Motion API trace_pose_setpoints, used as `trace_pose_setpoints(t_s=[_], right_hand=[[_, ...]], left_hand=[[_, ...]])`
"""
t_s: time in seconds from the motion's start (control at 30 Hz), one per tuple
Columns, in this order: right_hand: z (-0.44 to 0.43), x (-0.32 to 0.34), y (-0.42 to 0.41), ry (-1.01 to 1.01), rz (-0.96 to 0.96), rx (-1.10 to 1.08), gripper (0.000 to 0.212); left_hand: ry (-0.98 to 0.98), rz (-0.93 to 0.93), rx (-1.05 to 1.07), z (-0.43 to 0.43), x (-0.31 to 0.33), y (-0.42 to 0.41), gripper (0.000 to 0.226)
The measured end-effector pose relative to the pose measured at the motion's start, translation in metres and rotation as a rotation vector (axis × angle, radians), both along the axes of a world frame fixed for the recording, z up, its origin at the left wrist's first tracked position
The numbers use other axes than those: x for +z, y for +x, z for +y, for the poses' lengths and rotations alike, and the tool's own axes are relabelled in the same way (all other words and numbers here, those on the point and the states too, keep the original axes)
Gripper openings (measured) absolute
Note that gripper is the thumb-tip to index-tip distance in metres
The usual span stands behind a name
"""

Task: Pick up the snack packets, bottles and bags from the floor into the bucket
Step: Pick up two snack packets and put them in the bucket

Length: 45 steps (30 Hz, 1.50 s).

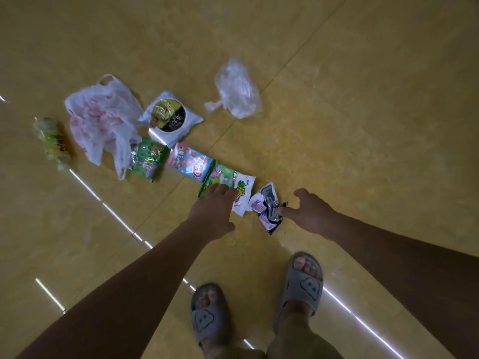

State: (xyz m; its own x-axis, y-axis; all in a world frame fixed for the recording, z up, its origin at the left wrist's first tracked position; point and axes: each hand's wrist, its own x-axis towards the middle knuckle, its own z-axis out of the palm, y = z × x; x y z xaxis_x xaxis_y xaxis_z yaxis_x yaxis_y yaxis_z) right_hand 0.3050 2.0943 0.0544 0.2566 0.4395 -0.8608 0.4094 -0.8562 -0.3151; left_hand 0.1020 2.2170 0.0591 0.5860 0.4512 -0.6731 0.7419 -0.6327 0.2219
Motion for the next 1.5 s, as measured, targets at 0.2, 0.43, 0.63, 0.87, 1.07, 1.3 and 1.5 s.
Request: trace_pose_setpoints(t_s=[0.2,0.43,0.63,0.87,1.07,1.3,1.5], right_hand=[[0.006,-0.082,-0.012,0.006,-0.036,0.052,0.096],[0.013,-0.144,-0.041,0.043,-0.061,0.094,0.111],[0.012,-0.171,-0.046,0.113,-0.170,0.125,0.096],[0.006,-0.169,-0.031,0.127,-0.150,-0.033,0.066],[0.005,-0.120,-0.014,0.117,-0.159,-0.021,0.055],[0.041,-0.028,0.003,0.193,-0.185,-0.054,0.053],[0.080,0.056,0.021,0.286,-0.228,-0.063,0.056]], left_hand=[[0.133,0.079,-0.193,0.010,-0.085,0.002,0.118],[0.292,0.102,-0.398,0.021,-0.160,0.002,0.127],[0.317,0.031,-0.339,0.037,-0.187,0.008,0.119],[0.399,0.013,-0.201,0.037,-0.184,0.004,0.111],[0.307,0.031,-0.102,0.010,-0.128,0.001,0.083],[0.348,-0.132,0.057,0.035,-0.023,0.026,0.073],[0.413,-0.207,0.078,0.069,0.066,0.050,0.057]])
